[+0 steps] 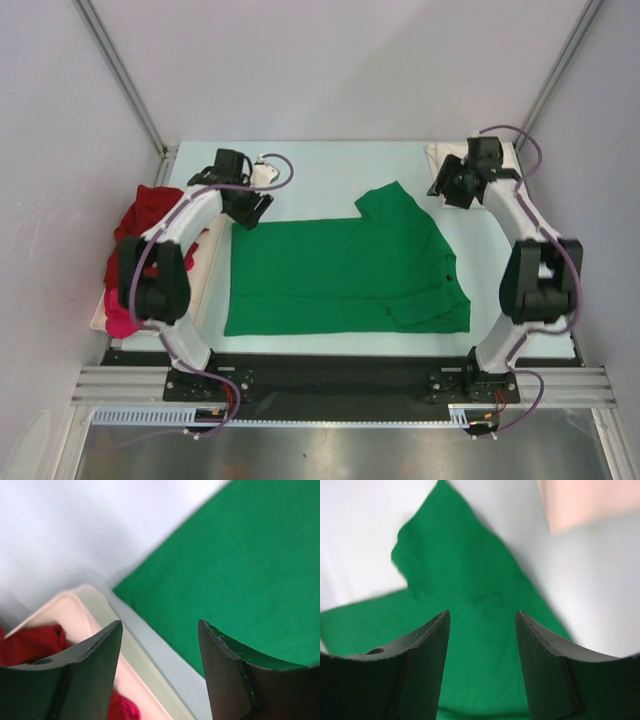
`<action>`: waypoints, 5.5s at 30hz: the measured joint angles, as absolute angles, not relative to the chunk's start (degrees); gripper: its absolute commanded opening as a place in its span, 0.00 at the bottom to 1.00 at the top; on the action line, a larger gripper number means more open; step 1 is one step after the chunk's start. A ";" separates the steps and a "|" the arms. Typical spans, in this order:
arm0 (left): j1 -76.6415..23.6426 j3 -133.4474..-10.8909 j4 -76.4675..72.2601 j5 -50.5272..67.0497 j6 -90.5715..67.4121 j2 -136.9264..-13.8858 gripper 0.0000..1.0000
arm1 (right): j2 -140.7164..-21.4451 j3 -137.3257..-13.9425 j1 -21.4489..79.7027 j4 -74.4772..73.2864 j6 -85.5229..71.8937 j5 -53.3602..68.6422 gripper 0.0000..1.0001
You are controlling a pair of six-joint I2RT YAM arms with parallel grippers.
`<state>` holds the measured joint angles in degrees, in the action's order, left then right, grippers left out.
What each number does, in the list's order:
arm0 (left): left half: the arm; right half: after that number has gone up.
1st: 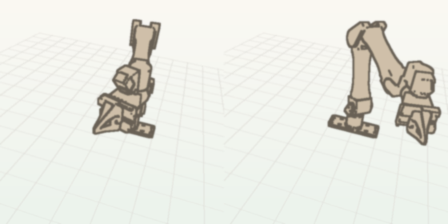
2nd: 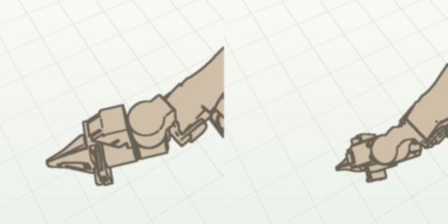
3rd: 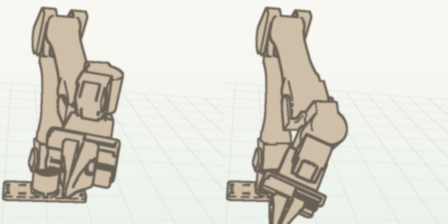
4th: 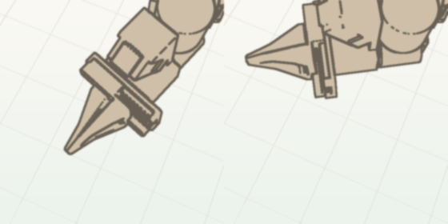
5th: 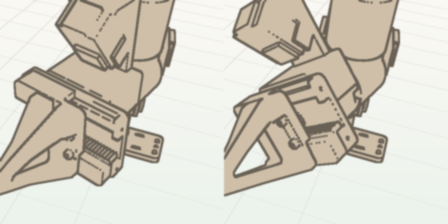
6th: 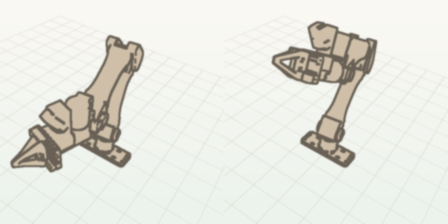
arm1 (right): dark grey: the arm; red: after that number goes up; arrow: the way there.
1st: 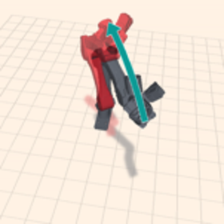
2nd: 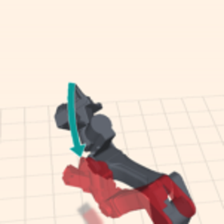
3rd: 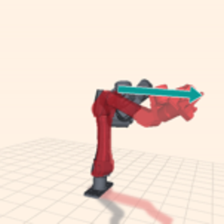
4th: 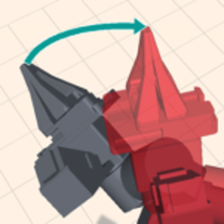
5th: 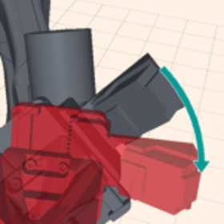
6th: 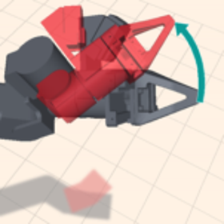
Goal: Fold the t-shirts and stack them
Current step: Fold the tshirt
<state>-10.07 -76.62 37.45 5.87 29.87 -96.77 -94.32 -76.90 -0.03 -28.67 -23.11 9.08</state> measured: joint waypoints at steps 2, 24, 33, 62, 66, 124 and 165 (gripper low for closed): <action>-9.80 -80.82 37.52 4.62 29.41 -102.56 0.68 | -102.45 -83.94 1.06 -29.52 -20.75 9.10 0.58; -7.33 -92.18 39.11 6.57 33.04 -122.30 0.49 | -140.05 -121.86 9.17 -43.77 -8.71 4.01 0.21; -7.51 -92.36 41.34 9.63 34.68 -122.43 0.00 | -134.89 -113.25 9.06 -42.11 -8.97 5.91 0.00; -11.86 -49.54 35.09 10.98 38.57 -84.95 0.00 | -82.41 -54.50 8.67 -34.89 -14.26 3.46 0.00; -12.34 -47.53 35.38 11.14 38.54 -84.95 0.00 | -82.41 -50.46 7.75 -33.54 -15.90 3.95 0.00; -10.46 -54.24 28.75 4.99 35.18 -95.39 0.00 | -104.14 -62.72 -2.02 -19.79 -20.69 9.43 0.00; -38.94 -39.75 48.93 14.37 39.00 -63.33 0.60 | -119.87 -104.01 9.58 -24.51 -28.80 2.00 0.63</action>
<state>-38.94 -39.75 48.93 14.37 39.00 -63.33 -119.87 -104.01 9.58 -24.51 -28.80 2.00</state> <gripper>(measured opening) 0.598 0.677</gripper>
